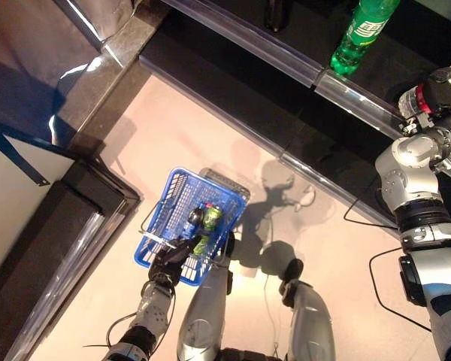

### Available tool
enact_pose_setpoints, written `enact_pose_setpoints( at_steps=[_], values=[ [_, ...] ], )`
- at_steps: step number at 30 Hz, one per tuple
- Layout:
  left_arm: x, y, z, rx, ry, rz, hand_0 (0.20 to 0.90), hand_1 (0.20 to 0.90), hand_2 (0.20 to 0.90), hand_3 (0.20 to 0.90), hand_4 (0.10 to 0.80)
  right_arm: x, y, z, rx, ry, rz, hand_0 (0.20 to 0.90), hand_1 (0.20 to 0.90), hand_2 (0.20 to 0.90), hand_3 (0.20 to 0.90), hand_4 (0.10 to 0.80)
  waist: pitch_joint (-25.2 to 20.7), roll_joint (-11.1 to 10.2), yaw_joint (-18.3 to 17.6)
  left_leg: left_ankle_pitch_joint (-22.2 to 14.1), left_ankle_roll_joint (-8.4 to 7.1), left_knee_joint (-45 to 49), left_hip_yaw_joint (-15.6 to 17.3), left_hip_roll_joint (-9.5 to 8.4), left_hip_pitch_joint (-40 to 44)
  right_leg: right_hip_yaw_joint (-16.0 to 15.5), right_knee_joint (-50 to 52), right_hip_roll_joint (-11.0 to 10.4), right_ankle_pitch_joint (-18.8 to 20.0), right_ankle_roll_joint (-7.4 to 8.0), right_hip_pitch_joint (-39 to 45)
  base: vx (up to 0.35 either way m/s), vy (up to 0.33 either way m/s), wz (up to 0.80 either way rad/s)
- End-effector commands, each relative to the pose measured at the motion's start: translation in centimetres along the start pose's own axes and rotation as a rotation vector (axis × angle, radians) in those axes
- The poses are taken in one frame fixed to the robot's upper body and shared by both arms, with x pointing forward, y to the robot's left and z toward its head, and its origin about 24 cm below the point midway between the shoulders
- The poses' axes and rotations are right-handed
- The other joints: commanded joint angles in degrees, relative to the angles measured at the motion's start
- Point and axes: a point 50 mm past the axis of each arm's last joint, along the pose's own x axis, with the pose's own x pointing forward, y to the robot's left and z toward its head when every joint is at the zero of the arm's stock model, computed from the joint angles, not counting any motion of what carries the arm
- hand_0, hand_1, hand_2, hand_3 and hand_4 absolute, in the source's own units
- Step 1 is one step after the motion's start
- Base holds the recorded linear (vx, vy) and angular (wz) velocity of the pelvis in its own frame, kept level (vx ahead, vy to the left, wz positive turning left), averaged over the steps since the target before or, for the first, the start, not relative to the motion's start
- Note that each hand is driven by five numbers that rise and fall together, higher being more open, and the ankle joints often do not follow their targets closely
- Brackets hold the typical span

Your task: Pick up the drink and place into the basket.

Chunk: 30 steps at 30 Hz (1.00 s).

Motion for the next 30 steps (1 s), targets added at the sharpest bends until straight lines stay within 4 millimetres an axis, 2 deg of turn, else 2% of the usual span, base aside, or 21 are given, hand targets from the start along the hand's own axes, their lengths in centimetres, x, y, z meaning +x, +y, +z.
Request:
enact_pose_setpoints(
  at_steps=[1, 5, 12, 14, 15, 19, 20, 28, 30],
  values=[
    [-1.8, 2.9, 2.2, 0.045, -0.135, -0.049, 0.3, 0.3, 0.3, 0.2, 0.1, 0.1, 0.2, 12.5, 0.308, -0.505, 0.127, 0.3, 0.3, 0.3, 0.2, 0.1, -0.8, 0.0, 0.3, -5.8, 0.92, 3.2, -1.9, -1.96, 3.5, -2.1, 4.0, 2.9, -2.3, -3.5, 1.5, -0.069, 0.023, 0.0],
    [-1.9, 2.3, 3.2, 0.01, -0.21, -0.096, 0.3, 0.3, 0.3, 0.2, 0.1, -2.2, -0.2, 12.4, 0.376, -0.535, 0.24, 0.3, 0.3, 0.3, 0.2, 0.1, -0.9, 0.1, -1.1, -5.6, 0.48, 2.2, -1.4, -1.53, 6.0, -1.7, 4.0, 3.3, -2.9, -3.83, 3.4, -0.042, 0.027, 0.0],
    [-2.5, 0.9, 4.8, -0.03, -0.328, -0.223, 0.3, 0.3, 0.3, 0.2, 0.1, -7.0, -1.0, 10.3, 0.399, -0.56, 0.565, 0.3, 0.3, 0.3, 0.2, 0.1, -3.7, -0.1, -3.1, -4.8, -0.09, -0.2, -0.3, -0.57, 9.4, -1.0, 2.3, 4.2, -3.0, -4.22, 6.1, -0.008, 0.017, 0.0],
    [-2.5, 0.9, 4.8, -0.029, -0.327, -0.222, 0.3, 0.3, 0.3, 0.2, 0.1, -7.0, -1.1, 10.3, 0.399, -0.559, 0.565, 0.3, 0.3, 0.3, 0.2, 0.1, -3.7, -0.1, -3.1, -4.8, -0.09, -0.3, -0.3, -0.56, 9.5, -1.0, 2.3, 4.2, -3.0, -4.23, 6.2, -0.007, 0.0, -0.05],
    [-3.1, 0.1, 5.6, -0.029, -0.367, -0.304, 0.3, 0.3, 0.3, 0.2, 0.1, -8.8, -1.5, 9.3, 0.416, -0.55, 0.696, 0.3, 0.3, 0.3, 0.2, 0.1, -5.1, -0.4, -3.3, -4.6, -0.34, -0.6, 0.1, -0.22, 10.6, -1.1, 1.9, 4.5, -3.2, -4.33, 7.5, 0.0, 0.0, 0.0],
    [-3.6, -1.0, 6.4, -0.027, -0.403, -0.404, 0.3, 0.3, 0.3, 0.2, 0.1, -10.7, -1.6, 8.2, 0.435, -0.502, 0.854, 0.3, 0.3, 0.3, 0.2, 0.1, -6.2, -0.6, -3.5, -4.5, -0.68, -0.8, 0.1, 0.15, 12.1, -1.1, 1.3, 5.0, -3.2, -4.46, 9.5, 0.009, -0.003, 0.0],
    [-3.9, -1.8, 6.7, -0.027, -0.408, -0.434, 0.3, 0.3, 0.3, 0.2, 0.1, -11.8, -1.5, 7.9, 0.44, -0.478, 0.915, 0.3, 0.3, 0.3, 0.2, 0.1, -6.8, -0.7, -3.5, -4.3, -0.79, -1.3, 0.3, 0.3, 12.8, -1.0, 0.8, 5.2, -3.2, -4.48, 10.4, 0.055, -0.009, 0.0],
    [-5.2, -5.1, 7.1, -0.001, -0.404, -0.607, 0.3, 0.3, 0.3, 0.2, 0.1, -17.0, -0.9, 6.3, 0.543, -0.291, 1.233, 0.3, 0.3, 0.3, 0.2, 0.1, -8.5, -1.0, -2.7, -3.7, -1.16, -2.2, 0.0, 0.66, 14.7, -1.3, -1.2, 5.6, -3.0, -4.62, 13.8, 0.022, -0.007, -0.01],
    [-5.8, -6.4, 7.0, -0.014, -0.38, -0.665, 0.3, 0.3, 0.3, 0.2, 0.1, -18.8, -0.6, 6.0, 0.542, -0.271, 1.312, 0.3, 0.3, 0.3, 0.2, 0.1, -8.8, -0.9, -2.0, -3.4, -1.27, -2.6, -0.5, 0.57, 15.2, -1.7, -1.8, 5.6, -2.9, -4.6, 14.8, 0.003, -0.014, 0.11]
  ],
)
